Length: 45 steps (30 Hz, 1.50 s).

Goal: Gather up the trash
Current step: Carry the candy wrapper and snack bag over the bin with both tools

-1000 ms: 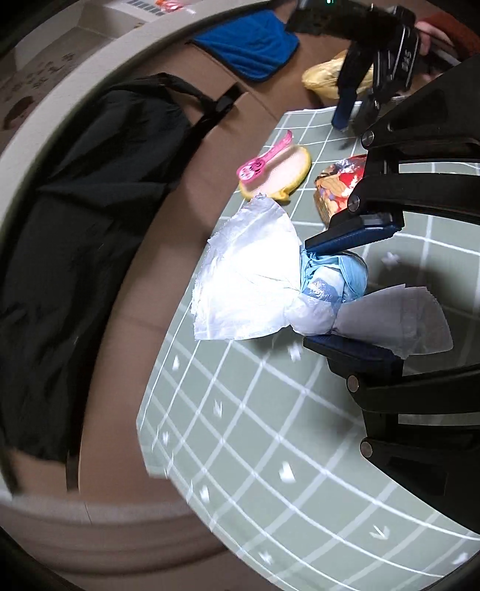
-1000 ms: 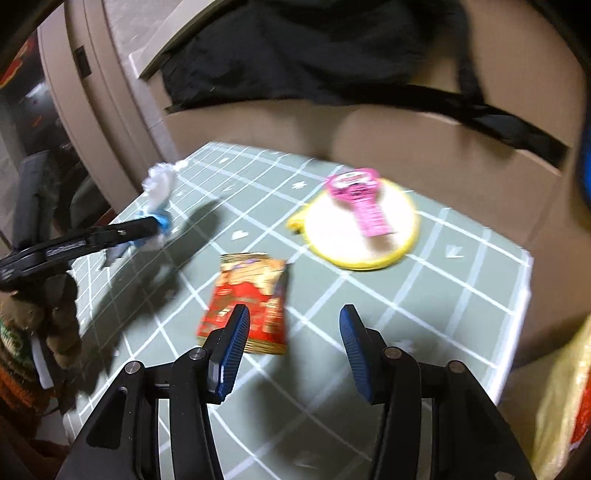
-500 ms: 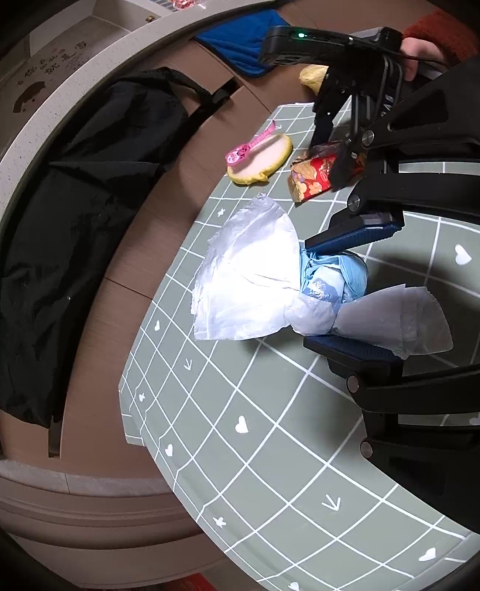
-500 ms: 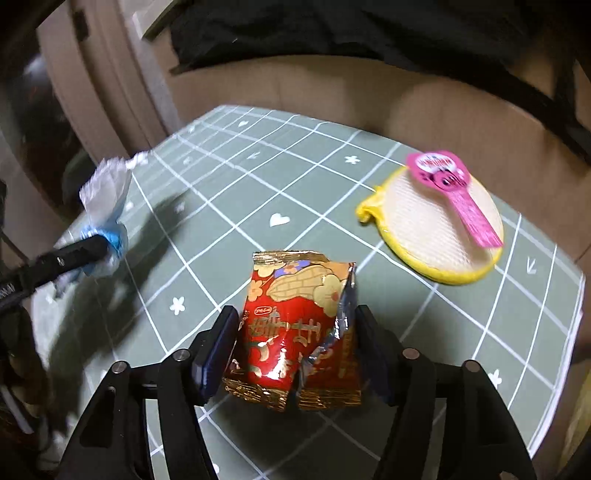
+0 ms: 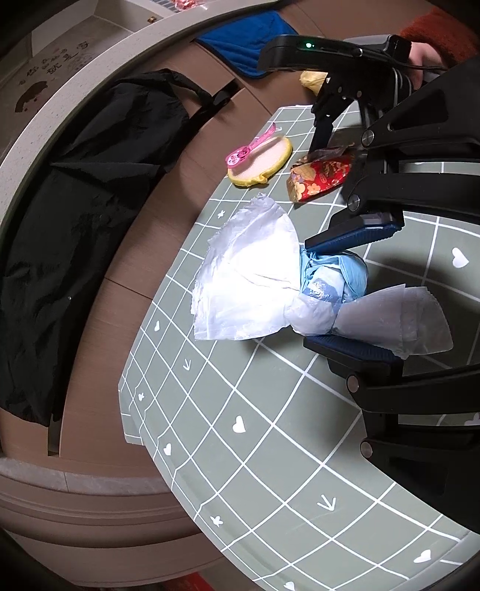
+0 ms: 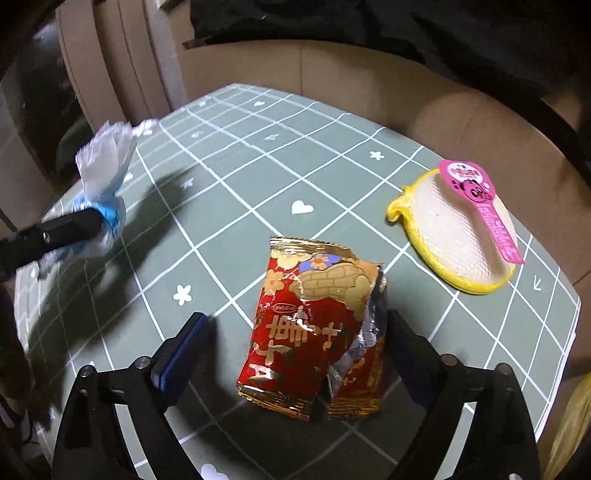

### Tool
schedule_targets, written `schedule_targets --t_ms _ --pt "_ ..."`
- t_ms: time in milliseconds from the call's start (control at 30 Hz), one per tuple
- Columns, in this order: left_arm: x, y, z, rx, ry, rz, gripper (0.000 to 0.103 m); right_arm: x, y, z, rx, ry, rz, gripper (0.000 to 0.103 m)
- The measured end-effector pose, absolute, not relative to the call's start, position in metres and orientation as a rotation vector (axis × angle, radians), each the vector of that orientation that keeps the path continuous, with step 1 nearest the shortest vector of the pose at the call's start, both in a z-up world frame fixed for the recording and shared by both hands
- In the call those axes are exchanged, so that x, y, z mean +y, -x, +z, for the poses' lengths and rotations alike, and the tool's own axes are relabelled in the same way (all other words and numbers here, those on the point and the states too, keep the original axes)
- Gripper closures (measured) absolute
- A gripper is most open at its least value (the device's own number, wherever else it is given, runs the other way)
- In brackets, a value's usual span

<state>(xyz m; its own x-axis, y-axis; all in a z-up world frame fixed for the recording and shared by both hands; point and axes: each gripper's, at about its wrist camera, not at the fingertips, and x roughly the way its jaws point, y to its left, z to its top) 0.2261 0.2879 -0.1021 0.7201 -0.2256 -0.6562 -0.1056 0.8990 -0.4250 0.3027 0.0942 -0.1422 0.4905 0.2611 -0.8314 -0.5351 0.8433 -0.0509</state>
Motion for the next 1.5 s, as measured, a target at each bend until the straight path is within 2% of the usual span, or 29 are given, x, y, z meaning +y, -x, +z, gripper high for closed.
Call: schedule_targets --t_ms 33,67,100,133,200,900,1500 --pt "0.287 -0.226 -0.102 0.772 0.458 -0.07 0.057 0.092 -0.301 -0.141 0.927 0.324 0.472 0.032" --pt "0.285 -0.226 -0.1 0.772 0.454 -0.071 0.057 0.09 -0.3 -0.141 0.913 0.329 0.463 0.041" --pt "0.283 -0.226 -0.099 0.771 0.451 -0.072 0.057 0.088 -0.298 -0.14 0.902 0.332 0.466 0.058" --pt "0.281 -0.226 -0.097 0.769 0.448 -0.074 0.057 0.085 -0.296 -0.139 0.902 0.328 0.471 0.069" --pt "0.274 -0.225 -0.092 0.76 0.437 -0.081 0.057 0.077 -0.295 -0.134 0.896 0.306 0.477 0.076" --pt "0.146 -0.234 -0.022 0.655 0.233 -0.243 0.057 -0.029 -0.245 -0.04 0.611 0.181 0.364 0.078" --pt "-0.028 -0.254 0.017 0.584 0.069 -0.487 0.057 -0.195 -0.206 -0.017 0.479 0.02 0.111 0.078"
